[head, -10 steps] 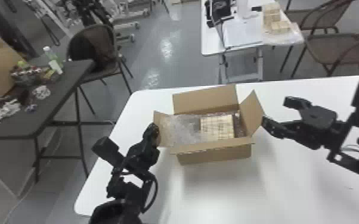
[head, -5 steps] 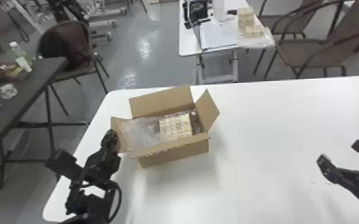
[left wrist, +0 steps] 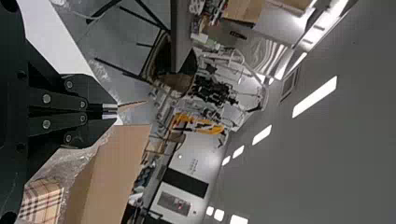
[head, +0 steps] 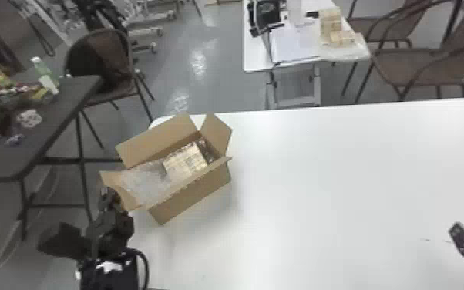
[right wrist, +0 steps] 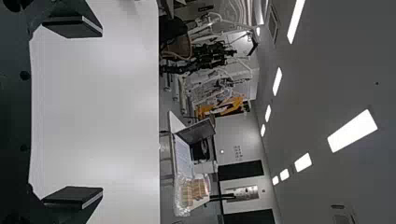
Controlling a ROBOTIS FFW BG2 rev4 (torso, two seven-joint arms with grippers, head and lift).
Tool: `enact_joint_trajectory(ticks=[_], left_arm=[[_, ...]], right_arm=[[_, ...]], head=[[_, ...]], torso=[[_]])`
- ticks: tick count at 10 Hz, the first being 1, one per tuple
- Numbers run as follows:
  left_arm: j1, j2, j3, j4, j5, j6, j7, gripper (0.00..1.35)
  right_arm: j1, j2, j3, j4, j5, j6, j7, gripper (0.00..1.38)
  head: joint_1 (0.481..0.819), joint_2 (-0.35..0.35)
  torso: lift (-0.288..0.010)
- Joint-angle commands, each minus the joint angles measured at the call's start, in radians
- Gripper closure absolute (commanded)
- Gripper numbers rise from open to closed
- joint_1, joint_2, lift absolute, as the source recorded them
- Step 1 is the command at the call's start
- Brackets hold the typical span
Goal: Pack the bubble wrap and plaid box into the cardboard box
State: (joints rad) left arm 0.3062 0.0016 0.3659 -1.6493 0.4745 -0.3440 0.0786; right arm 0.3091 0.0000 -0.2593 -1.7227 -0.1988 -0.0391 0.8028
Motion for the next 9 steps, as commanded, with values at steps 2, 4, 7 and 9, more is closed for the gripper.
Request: enact_joint_trajectory(ticks=[2, 4, 7, 9], left_arm=[[-0.027, -0.004, 0.022, 0.071, -0.036, -0.105, 0.079, 1.21], [-0.061, -0.004, 0.025, 0.129, -0.057, -0.181, 0.181, 1.21], [-0.102, 0.000, -0.008, 0.187, -0.063, -0.268, 0.277, 0.67], [-0.048, 0.024, -0.062, 0.141, -0.103, -0.340, 0.277, 0.04]], right_arm=[[-0.007, 0.001, 0.000, 0.002, 0.002, 0.001, 0.003, 0.10], [-0.013, 0.001, 0.002, 0.011, -0.004, 0.013, 0.003, 0.10], [-0.022, 0.001, 0.017, 0.020, -0.004, 0.018, 0.003, 0.10], [-0.010, 0.001, 0.008, 0.012, 0.002, 0.013, 0.000, 0.10]], head=[[0.695, 0.350], [0.695, 0.350], [0.695, 0.350], [0.695, 0.350]], torso=[[-0.119], [-0.119], [-0.119], [-0.119]])
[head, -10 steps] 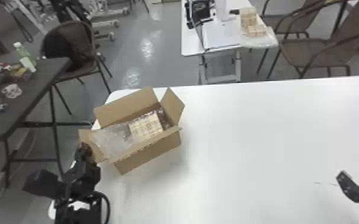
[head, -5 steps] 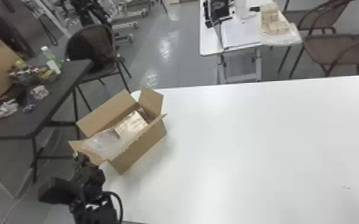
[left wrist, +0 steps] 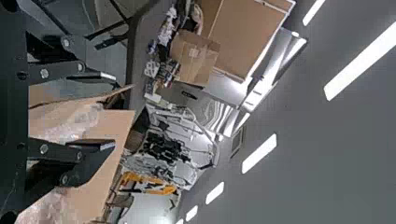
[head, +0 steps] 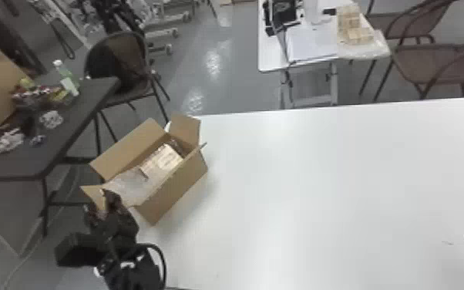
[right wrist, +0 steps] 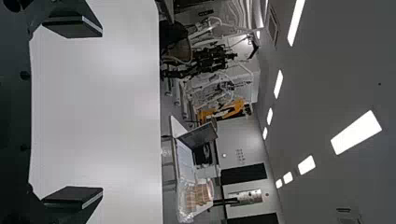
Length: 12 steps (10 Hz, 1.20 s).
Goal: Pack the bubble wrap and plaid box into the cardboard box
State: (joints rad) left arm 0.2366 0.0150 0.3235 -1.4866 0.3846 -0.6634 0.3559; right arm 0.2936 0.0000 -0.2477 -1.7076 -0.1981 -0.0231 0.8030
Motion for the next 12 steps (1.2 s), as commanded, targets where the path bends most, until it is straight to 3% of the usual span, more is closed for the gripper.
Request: enact_joint_trajectory(ticks=[1, 3, 4, 6, 8, 10, 12], left_arm=[[0.075, 0.026, -0.052, -0.096, -0.064, -0.018, 0.000, 0.15], [0.181, 0.026, -0.124, -0.233, -0.164, -0.001, -0.002, 0.22], [0.219, 0.033, -0.179, -0.258, -0.182, -0.004, -0.009, 0.22], [0.291, 0.054, -0.268, -0.262, -0.242, 0.001, -0.043, 0.21], [0.366, 0.088, -0.310, -0.262, -0.273, 0.053, -0.172, 0.22], [0.415, 0.122, -0.337, -0.261, -0.302, 0.074, -0.198, 0.22], [0.421, 0.100, -0.334, -0.253, -0.297, 0.090, -0.219, 0.23]], right_arm=[[0.016, 0.001, -0.013, -0.003, 0.003, -0.014, -0.004, 0.10], [0.052, 0.001, -0.025, -0.030, 0.019, -0.092, -0.048, 0.10], [0.090, 0.001, -0.024, -0.049, 0.025, -0.150, -0.105, 0.10], [0.156, 0.001, -0.015, -0.061, 0.071, -0.219, -0.168, 0.10], [0.194, 0.001, 0.007, -0.041, 0.109, -0.273, -0.215, 0.10], [0.252, 0.001, 0.015, -0.040, 0.147, -0.325, -0.268, 0.10], [0.260, 0.001, 0.039, -0.009, 0.126, -0.342, -0.295, 0.10]], head=[[0.695, 0.350], [0.695, 0.350], [0.695, 0.309], [0.695, 0.197], [0.695, 0.134], [0.695, 0.066], [0.695, 0.046]], torso=[[-0.119], [-0.119], [-0.119], [-0.119], [-0.119], [-0.119], [-0.119]])
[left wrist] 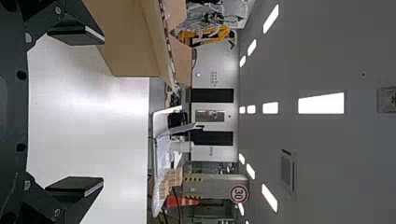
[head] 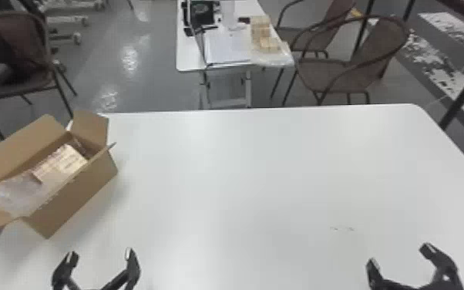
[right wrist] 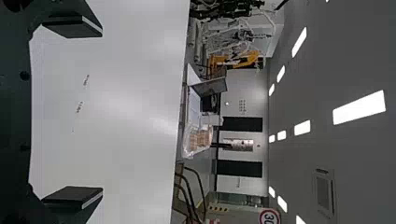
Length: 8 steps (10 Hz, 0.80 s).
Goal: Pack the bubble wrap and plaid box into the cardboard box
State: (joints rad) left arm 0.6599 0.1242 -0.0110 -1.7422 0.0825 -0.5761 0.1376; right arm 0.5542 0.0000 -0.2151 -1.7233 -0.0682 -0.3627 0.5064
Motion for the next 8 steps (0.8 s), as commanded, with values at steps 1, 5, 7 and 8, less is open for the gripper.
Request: enact_joint_trajectory(ticks=[1, 5, 7, 8], left_arm=[[-0.017, -0.020, 0.020, 0.004, 0.005, 0.012, -0.055, 0.23], [-0.032, -0.020, 0.017, 0.021, 0.025, 0.013, -0.078, 0.23], [-0.037, -0.026, 0.019, 0.027, 0.039, 0.015, -0.093, 0.23], [-0.039, -0.028, 0.020, 0.029, 0.037, 0.015, -0.098, 0.23]], right_arm=[[-0.002, 0.001, 0.007, 0.002, -0.005, -0.004, 0.001, 0.10], [-0.016, 0.001, 0.023, 0.008, -0.018, -0.002, 0.000, 0.10], [-0.020, 0.001, 0.036, 0.014, -0.033, -0.002, 0.000, 0.10], [-0.020, 0.001, 0.040, 0.016, -0.036, -0.002, 0.000, 0.10]], head=[[0.695, 0.047], [0.695, 0.055], [0.695, 0.055], [0.695, 0.056]], torso=[[-0.119], [-0.119], [-0.119], [-0.119]])
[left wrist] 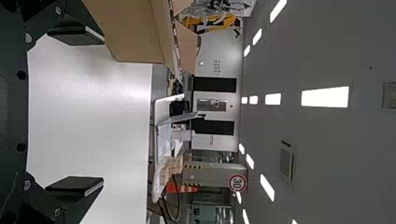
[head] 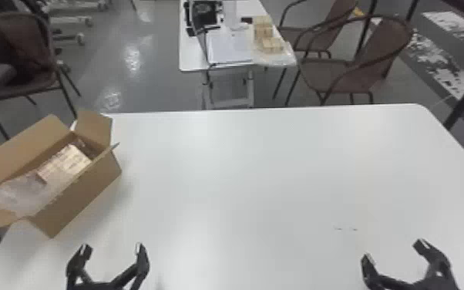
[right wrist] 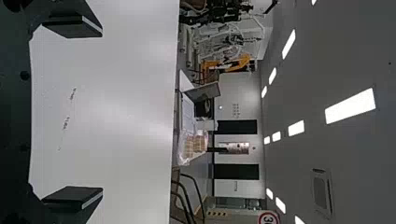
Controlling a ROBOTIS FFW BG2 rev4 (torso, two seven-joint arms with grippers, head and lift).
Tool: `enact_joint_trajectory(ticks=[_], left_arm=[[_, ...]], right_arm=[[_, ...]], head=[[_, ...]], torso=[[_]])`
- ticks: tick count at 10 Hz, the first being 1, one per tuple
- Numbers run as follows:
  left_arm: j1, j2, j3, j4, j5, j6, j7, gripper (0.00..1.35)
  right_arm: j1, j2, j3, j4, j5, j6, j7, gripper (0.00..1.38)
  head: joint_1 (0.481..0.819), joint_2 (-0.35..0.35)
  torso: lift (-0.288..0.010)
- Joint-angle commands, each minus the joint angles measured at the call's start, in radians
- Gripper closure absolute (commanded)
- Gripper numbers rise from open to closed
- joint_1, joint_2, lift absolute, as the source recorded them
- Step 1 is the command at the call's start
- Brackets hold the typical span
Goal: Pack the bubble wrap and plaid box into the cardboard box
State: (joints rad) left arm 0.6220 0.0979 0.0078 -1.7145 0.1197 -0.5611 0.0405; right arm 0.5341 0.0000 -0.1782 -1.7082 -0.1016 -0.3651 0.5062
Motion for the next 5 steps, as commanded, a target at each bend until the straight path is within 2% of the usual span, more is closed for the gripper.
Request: enact_joint_trajectory(ticks=[1, 5], left_arm=[[-0.002, -0.001, 0.001, 0.001, 0.000, 0.000, -0.004, 0.23], [-0.002, -0.001, -0.003, 0.006, 0.015, 0.004, -0.005, 0.23]], right_arm=[[-0.002, 0.001, 0.005, 0.001, -0.003, 0.000, 0.000, 0.10], [-0.002, 0.001, 0.009, 0.013, -0.021, 0.000, 0.000, 0.10]], head=[[0.695, 0.059], [0.695, 0.063]], torso=[[-0.119], [-0.119]])
